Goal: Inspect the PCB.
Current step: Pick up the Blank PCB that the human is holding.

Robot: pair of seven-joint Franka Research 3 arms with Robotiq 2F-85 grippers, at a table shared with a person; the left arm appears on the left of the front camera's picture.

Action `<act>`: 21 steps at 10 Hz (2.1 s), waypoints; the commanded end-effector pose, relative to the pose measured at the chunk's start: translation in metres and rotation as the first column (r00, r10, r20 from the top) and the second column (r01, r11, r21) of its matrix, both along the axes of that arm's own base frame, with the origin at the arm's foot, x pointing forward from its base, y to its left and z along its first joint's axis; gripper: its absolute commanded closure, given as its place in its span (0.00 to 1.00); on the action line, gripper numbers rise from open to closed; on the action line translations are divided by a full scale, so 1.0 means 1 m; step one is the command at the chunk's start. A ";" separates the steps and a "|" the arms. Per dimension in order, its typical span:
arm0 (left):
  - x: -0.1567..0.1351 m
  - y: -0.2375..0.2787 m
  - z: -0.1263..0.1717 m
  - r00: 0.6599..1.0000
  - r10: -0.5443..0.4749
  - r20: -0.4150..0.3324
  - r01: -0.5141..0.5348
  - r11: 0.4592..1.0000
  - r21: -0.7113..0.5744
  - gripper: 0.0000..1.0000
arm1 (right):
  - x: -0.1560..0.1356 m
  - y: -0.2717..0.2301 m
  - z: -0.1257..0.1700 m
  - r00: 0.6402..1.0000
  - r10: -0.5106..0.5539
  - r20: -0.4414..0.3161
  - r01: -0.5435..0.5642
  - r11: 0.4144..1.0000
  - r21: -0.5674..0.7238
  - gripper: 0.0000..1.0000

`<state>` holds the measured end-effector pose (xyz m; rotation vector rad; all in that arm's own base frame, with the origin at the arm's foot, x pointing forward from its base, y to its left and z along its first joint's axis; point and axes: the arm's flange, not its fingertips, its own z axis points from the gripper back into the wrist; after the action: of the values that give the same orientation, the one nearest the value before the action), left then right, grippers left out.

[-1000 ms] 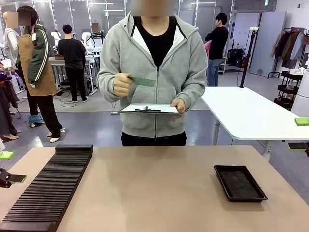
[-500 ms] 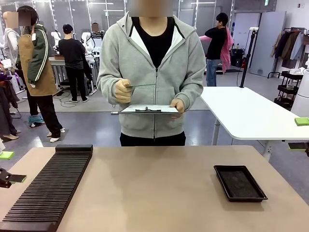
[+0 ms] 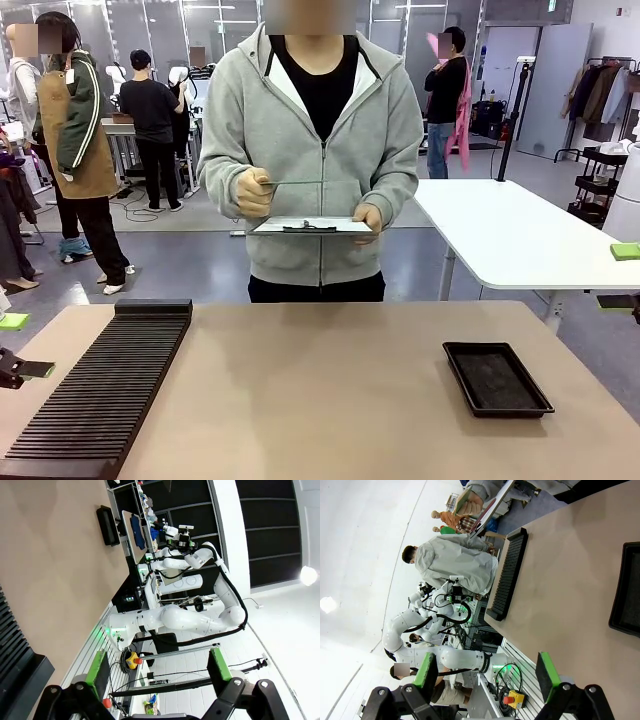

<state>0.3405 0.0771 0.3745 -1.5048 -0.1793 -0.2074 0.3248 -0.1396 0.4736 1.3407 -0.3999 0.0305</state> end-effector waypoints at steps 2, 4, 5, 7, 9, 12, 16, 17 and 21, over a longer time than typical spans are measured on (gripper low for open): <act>0.001 -0.002 0.000 1.000 0.000 -0.005 0.000 1.000 -0.001 0.00 | 0.001 0.000 0.002 1.000 0.003 0.014 -0.003 1.000 0.005 0.00; 0.001 -0.002 0.000 1.000 0.000 -0.005 0.000 1.000 -0.001 0.00 | 0.001 0.000 0.002 1.000 0.003 0.014 -0.003 1.000 0.005 0.00; 0.001 -0.002 0.000 1.000 0.000 -0.005 0.000 1.000 -0.001 0.00 | 0.001 0.000 0.002 1.000 0.003 0.014 -0.003 1.000 0.005 0.00; 0.001 -0.002 0.000 1.000 0.000 -0.005 0.000 1.000 -0.001 0.00 | 0.001 0.000 0.002 1.000 0.003 0.014 -0.003 1.000 0.005 0.00; 0.001 -0.002 0.000 1.000 0.000 -0.005 0.000 1.000 -0.001 0.00 | 0.001 0.000 0.002 1.000 0.003 0.014 -0.003 1.000 0.005 0.00; 0.001 -0.002 0.000 1.000 0.000 -0.005 0.000 1.000 -0.001 0.00 | 0.001 0.000 0.002 1.000 0.003 0.014 -0.003 1.000 0.005 0.00; 0.001 -0.002 0.000 1.000 0.000 -0.005 0.000 1.000 -0.001 0.00 | 0.001 0.000 0.002 1.000 0.003 0.014 -0.003 1.000 0.005 0.00; 0.001 -0.002 0.000 1.000 0.000 -0.005 0.000 1.000 -0.001 0.00 | 0.001 0.000 0.002 1.000 0.003 0.014 -0.003 1.000 0.005 0.00; 0.001 -0.002 0.000 1.000 0.000 -0.005 0.000 1.000 -0.001 0.00 | 0.001 0.000 0.002 1.000 0.003 0.014 -0.003 1.000 0.005 0.00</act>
<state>0.3405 0.0771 0.3745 -1.5048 -0.1793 -0.2074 0.3248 -0.1396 0.4736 1.3407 -0.3999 0.0305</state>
